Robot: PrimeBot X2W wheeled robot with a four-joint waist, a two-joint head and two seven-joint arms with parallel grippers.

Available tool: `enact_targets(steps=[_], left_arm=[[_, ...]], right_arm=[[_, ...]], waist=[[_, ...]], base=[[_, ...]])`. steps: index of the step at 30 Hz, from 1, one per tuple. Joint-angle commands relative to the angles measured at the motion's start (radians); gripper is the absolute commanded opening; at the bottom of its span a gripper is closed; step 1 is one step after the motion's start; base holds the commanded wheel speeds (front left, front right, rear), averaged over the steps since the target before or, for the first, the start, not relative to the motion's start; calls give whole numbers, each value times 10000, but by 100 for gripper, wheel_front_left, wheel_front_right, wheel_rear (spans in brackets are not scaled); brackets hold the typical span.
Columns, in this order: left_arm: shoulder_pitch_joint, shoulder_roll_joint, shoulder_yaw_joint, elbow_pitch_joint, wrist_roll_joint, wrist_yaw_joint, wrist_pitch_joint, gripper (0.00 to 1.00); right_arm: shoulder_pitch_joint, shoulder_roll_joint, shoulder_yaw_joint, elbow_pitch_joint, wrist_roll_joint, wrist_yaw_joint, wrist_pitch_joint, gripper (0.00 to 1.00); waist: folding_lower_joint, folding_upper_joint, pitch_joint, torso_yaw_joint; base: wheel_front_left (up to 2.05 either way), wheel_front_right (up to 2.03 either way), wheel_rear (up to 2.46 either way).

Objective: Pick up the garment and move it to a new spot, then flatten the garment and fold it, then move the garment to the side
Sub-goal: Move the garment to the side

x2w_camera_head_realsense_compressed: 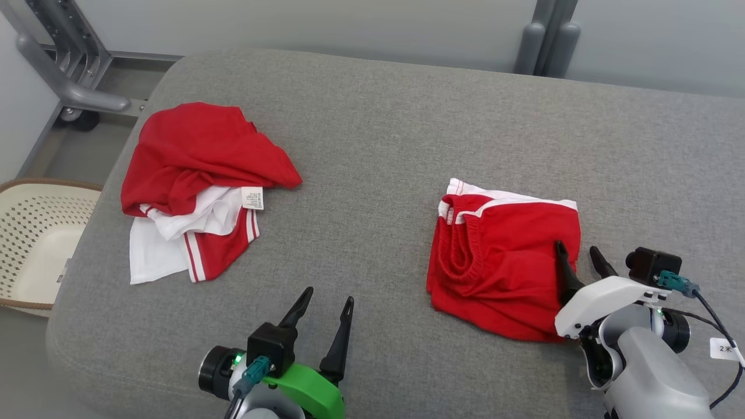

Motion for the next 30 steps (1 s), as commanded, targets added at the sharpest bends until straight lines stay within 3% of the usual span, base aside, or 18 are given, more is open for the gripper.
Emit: enact_targets(steps=[1,6,7,8,9,15,30], left_arm=[[-189,34,-15,-27,39,54,0,100],[-196,32,-44,-57,99,68,0,100],[-197,34,-47,-56,109,63,0,100],[-198,34,-40,-58,120,59,0,100],[-196,34,-27,-71,121,71,0,100],[-147,32,61,-215,183,88,0,100],[-20,37,222,-789,366,29,0,100]], right_arm=[[-143,12,5,104,93,-1,-26,100],[-410,60,213,765,331,-1,-27,100],[-462,81,271,933,380,-1,-25,91],[-499,101,336,1079,438,-1,-14,39],[-563,112,379,1079,490,-1,-7,0],[-452,-188,60,374,191,-1,-18,0],[30,44,-441,-124,-246,-1,-26,0]], waist=[[0,0,79,158],[0,0,155,431],[0,0,161,474],[0,0,160,505],[0,0,162,529],[0,0,17,406],[0,0,-301,-1696]], base=[[0,0,0],[0,0,0],[0,0,0],[0,0,0],[0,0,0],[0,0,0],[0,0,0]])
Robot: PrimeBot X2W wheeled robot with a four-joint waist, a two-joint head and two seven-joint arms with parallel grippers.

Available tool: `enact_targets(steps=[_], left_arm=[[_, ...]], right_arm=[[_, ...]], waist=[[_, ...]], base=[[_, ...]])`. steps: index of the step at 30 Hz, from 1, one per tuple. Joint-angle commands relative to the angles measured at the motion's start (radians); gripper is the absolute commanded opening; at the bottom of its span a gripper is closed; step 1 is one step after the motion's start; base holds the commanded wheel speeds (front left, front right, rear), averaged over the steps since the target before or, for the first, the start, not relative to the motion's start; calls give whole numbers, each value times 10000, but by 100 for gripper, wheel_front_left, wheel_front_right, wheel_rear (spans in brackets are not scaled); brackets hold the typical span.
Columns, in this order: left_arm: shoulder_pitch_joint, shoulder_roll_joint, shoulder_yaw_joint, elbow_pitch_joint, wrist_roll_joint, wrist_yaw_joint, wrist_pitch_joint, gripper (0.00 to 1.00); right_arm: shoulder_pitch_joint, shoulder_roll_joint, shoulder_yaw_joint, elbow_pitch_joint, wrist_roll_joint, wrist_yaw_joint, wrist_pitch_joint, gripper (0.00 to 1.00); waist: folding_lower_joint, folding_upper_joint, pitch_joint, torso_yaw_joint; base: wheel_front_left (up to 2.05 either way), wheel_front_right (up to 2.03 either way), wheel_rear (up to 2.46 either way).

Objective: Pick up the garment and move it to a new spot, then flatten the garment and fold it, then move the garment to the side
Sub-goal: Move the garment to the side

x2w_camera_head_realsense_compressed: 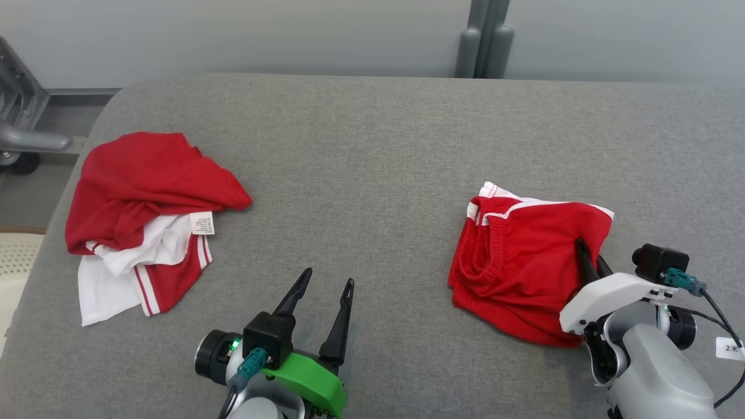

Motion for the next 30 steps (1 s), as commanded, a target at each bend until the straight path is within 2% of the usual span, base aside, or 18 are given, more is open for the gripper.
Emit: enact_targets(steps=[1,7,9,17,30], left_arm=[[23,37,69,-61,105,20,0,100],[-83,36,95,-258,281,-14,0,100],[-90,37,95,-273,269,-30,0,100],[-297,39,152,-225,377,-119,0,100],[-629,40,369,-203,654,-280,0,100]], right_arm=[[110,24,-4,-90,51,-1,-24,0],[210,90,57,-154,53,-1,-24,0],[224,96,52,-166,54,-1,-24,0],[107,237,298,-269,138,-1,-24,0],[2,404,1170,-336,430,-1,-24,0]], waist=[[0,-1,-63,-672],[0,-1,-110,-1736],[0,-1,-111,-1908],[0,-1,20,-3485],[0,-1,312,-5547]], base=[[0,0,0],[0,0,0],[0,0,0],[0,0,0],[0,0,0]])
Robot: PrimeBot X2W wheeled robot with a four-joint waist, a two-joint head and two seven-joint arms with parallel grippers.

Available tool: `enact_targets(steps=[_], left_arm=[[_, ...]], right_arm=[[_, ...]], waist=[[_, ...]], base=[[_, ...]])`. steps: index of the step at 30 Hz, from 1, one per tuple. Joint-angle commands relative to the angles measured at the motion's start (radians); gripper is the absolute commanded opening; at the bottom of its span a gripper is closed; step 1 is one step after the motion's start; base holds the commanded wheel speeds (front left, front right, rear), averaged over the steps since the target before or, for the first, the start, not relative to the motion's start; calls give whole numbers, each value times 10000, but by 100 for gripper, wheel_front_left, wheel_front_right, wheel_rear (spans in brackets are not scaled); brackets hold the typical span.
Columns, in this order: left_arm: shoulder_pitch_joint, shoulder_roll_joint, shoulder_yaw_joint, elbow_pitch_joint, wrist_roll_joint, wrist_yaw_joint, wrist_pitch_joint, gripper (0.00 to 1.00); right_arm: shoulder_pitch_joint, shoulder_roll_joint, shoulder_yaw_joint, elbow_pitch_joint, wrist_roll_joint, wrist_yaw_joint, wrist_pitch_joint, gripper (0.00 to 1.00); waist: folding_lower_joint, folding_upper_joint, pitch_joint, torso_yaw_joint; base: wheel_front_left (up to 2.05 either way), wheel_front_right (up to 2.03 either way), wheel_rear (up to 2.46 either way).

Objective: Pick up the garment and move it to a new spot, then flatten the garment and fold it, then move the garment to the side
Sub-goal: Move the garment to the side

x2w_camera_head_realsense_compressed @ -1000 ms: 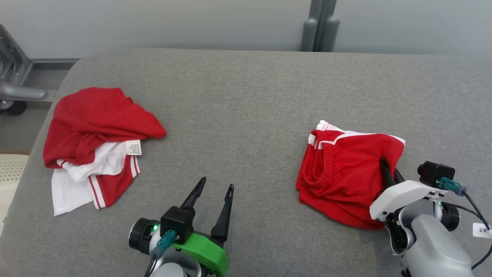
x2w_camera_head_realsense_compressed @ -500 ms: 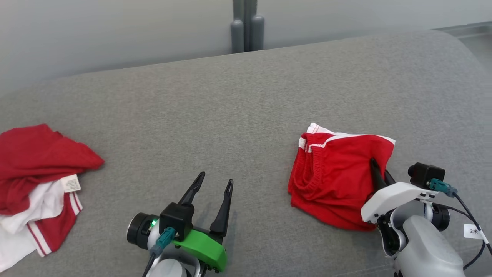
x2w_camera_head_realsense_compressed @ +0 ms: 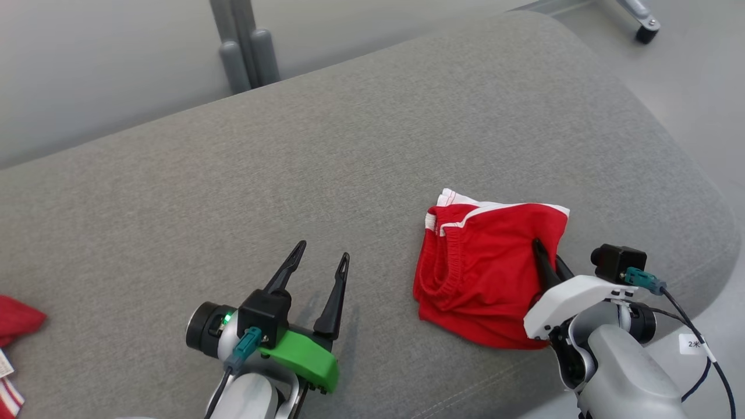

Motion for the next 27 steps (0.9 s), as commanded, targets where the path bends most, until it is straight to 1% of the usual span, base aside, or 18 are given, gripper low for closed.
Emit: enact_targets(steps=[1,6,9,12,17,21,22,27], left_arm=[[-196,44,52,-54,125,-61,0,100],[-377,49,-10,-158,320,-149,-2,100],[-545,50,-116,-264,494,-177,0,100],[-754,49,-223,-423,581,-207,0,100],[-1093,54,-453,-562,740,-260,0,100],[-1363,51,-574,-595,851,-279,0,100],[-1363,51,-574,-595,851,-279,0,100],[-1668,51,-779,-769,932,-264,0,100]], right_arm=[[-10,15,79,-65,94,-1,-24,0],[-14,60,339,-131,210,-1,-24,0],[-83,57,410,-175,240,-1,-24,0],[-169,57,411,-224,232,-1,-24,0],[-685,-95,754,-548,-80,-1,-24,0],[-1488,-496,1168,-792,-308,-1,-24,0],[-1488,-496,1168,-792,-308,-1,-24,0],[-2877,-1402,1791,-578,-662,-1,-24,0]], waist=[[0,0,246,-922],[0,0,453,-1342],[0,0,642,-1396],[0,0,940,-1311],[0,0,1607,-914],[0,0,2165,-426],[0,0,2165,-426],[0,0,2781,260]], base=[[0,0,0],[0,0,0],[0,0,0],[0,0,0],[0,0,0],[0,0,0],[0,0,0],[0,0,0]])
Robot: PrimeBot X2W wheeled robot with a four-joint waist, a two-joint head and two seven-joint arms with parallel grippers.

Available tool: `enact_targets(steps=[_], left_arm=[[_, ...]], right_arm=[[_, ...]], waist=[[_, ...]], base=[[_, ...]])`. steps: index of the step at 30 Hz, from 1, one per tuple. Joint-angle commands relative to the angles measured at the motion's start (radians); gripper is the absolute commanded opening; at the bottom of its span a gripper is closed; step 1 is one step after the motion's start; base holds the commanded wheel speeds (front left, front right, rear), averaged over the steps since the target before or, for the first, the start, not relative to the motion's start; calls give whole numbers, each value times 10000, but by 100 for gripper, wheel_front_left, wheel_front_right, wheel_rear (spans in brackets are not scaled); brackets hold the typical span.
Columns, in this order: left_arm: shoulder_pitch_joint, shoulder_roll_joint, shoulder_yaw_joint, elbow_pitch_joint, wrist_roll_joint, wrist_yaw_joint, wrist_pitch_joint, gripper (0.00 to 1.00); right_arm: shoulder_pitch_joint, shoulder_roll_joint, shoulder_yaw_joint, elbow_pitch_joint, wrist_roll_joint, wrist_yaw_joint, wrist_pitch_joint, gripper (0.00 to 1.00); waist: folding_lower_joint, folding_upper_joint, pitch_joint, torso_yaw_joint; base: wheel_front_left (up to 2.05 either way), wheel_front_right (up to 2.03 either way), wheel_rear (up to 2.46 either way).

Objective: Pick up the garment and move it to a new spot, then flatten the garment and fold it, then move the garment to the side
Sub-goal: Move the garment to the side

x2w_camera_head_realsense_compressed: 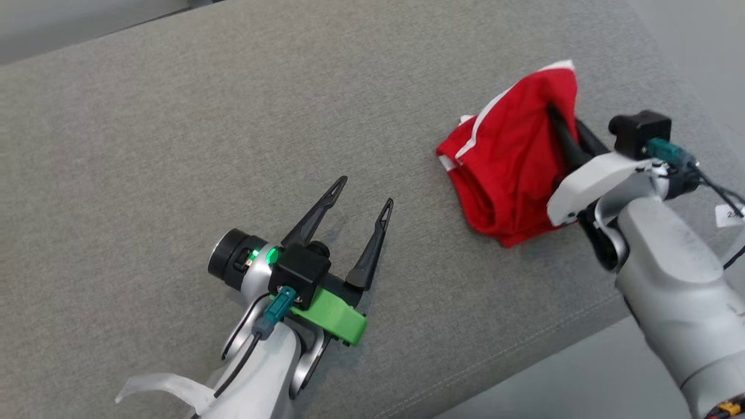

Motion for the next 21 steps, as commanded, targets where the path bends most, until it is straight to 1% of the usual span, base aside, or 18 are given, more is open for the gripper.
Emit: enact_targets(steps=[1,5,11,16,21], left_arm=[[-215,55,-44,-87,53,-9,0,100],[-461,53,-237,-306,81,59,0,100],[-711,52,-630,-670,120,147,0,100],[-781,50,-740,-827,243,167,0,100],[-811,49,-801,-1108,338,159,0,100]], right_arm=[[-383,-238,96,137,-123,-2,-26,0],[-1562,-1082,571,940,-329,-2,61,0],[-2894,-2420,730,2109,-388,-2,197,0],[-3548,-3333,563,3139,-637,-4,162,0],[-3946,-4017,-8,4118,-854,-4,70,0]], waist=[[-1,-1,790,831],[-1,-1,1260,1390],[-1,-1,1837,2157],[-1,-1,2134,2524],[-1,-1,2307,2751]], base=[[0,0,0],[0,0,0],[0,0,0],[0,0,0],[0,0,0]])
